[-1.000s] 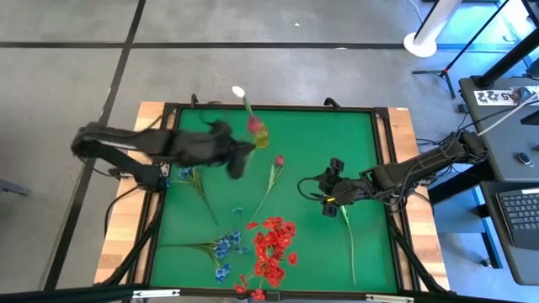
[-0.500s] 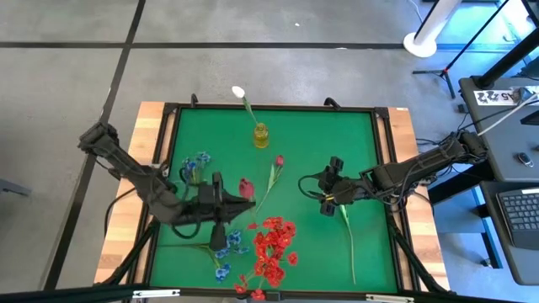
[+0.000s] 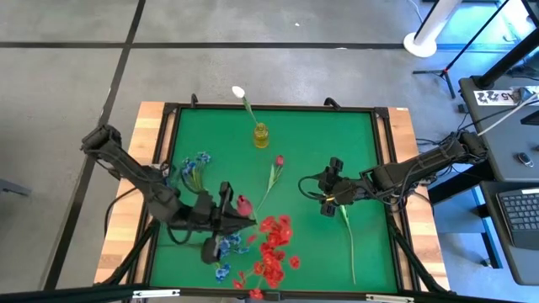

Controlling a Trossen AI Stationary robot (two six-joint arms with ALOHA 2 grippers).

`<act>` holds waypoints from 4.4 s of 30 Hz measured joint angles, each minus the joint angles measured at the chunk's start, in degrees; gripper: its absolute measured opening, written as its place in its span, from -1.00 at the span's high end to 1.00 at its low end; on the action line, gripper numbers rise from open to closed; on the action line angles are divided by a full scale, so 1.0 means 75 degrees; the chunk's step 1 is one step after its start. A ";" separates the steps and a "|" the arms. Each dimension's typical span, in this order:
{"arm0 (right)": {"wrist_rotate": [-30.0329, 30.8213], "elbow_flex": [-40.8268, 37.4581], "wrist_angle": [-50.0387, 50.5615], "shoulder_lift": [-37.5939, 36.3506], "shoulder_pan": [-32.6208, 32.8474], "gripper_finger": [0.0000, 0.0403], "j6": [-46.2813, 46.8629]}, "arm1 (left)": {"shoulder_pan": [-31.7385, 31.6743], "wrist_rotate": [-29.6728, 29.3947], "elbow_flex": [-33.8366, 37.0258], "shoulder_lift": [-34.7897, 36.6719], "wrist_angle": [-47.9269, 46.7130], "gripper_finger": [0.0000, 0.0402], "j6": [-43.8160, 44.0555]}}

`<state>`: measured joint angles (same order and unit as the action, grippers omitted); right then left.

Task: Sort flowers into vase by color
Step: Put the left red flower into the transparent vase, then put the top blue flower into the yellow vase

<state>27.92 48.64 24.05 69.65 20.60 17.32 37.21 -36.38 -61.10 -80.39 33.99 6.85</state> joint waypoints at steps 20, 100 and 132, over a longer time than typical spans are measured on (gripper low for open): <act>0.0007 0.0000 0.0006 0.0000 0.0000 -0.24 0.0029 | -0.0181 0.0016 0.0003 -0.1129 -0.0582 0.81 0.0020; -0.0006 0.0000 0.0013 -0.0003 0.0003 -0.24 0.0023 | -0.3382 0.3160 0.3311 0.0169 -1.0674 -0.23 1.2469; -0.0008 0.0000 0.0001 -0.0003 0.0003 -0.24 0.0035 | -0.4889 0.2921 0.3238 -0.0234 -1.0290 -0.19 1.2169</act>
<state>27.86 48.65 24.06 69.63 20.62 17.58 0.55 -14.47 -36.82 -82.15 -43.19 98.12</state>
